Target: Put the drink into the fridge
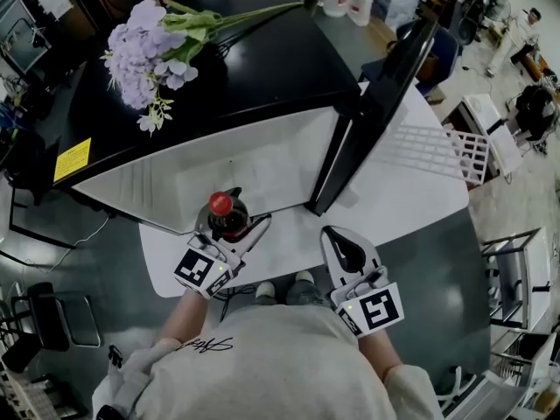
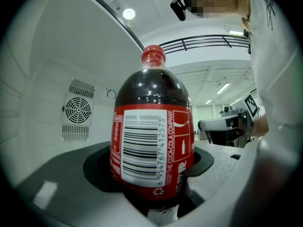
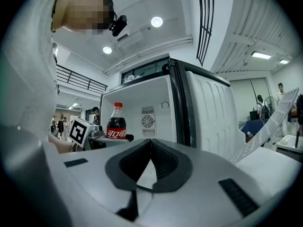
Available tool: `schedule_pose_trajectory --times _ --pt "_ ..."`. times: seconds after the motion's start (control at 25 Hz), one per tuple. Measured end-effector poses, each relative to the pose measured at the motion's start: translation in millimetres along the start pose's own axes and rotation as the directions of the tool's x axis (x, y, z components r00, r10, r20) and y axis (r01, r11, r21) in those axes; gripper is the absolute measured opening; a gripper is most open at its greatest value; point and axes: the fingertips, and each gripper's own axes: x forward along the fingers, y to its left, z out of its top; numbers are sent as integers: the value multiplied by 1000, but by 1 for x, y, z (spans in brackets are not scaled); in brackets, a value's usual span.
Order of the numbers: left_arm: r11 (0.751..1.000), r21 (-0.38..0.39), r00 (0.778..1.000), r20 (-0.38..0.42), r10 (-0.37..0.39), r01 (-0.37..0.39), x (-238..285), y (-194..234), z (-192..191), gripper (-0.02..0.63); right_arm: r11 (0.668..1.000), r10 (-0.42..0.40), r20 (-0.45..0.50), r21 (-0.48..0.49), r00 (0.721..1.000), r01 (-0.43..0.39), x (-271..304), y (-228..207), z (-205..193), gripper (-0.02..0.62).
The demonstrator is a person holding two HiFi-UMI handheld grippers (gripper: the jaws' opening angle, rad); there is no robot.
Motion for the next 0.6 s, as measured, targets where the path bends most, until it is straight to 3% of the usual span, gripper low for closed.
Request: schedule_pose_trajectory --times 0.6 --pt "1000 -19 1000 -1 15 -15 32 20 -26 321 1000 -11 -11 -15 1000 11 -1 -10 -2 11"
